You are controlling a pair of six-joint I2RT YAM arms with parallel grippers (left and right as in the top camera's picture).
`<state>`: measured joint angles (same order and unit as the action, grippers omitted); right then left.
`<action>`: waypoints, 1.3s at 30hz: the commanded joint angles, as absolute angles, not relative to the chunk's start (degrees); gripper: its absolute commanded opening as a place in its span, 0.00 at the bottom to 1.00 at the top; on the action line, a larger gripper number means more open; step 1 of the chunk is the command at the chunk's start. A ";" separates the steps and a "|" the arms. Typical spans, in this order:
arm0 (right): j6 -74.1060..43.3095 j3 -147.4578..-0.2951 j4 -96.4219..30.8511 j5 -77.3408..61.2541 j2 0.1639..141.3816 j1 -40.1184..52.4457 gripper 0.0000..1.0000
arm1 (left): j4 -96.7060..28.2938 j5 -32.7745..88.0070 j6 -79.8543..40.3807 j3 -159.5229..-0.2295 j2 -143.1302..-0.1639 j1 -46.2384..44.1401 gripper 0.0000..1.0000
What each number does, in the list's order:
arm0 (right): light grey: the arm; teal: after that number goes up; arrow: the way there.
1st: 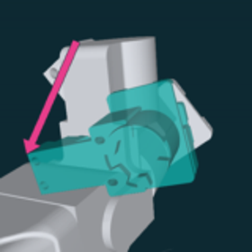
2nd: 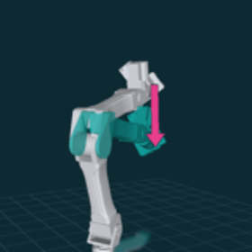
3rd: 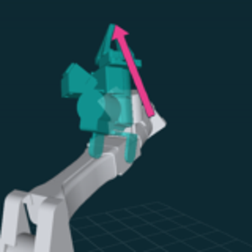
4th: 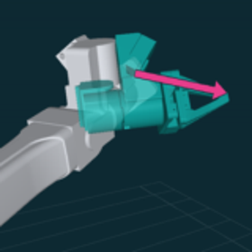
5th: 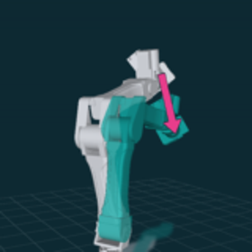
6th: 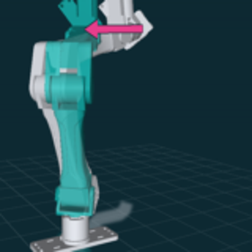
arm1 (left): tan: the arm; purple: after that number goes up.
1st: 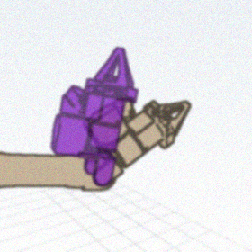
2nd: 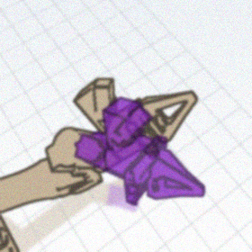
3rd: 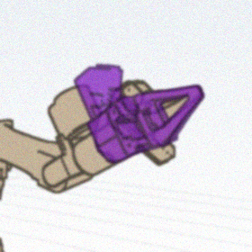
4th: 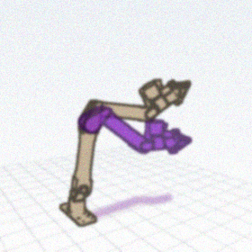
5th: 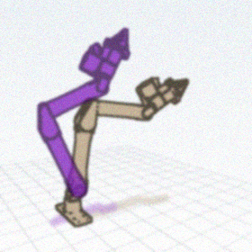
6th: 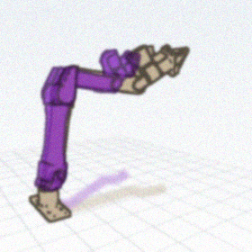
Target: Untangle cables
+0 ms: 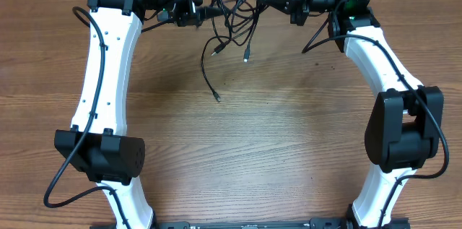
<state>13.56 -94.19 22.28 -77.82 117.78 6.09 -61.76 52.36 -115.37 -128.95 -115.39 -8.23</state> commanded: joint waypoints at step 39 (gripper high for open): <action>13.56 -95.74 20.88 -72.97 115.18 9.30 0.57 | -69.43 38.13 -109.34 -129.36 -114.10 -7.44 0.04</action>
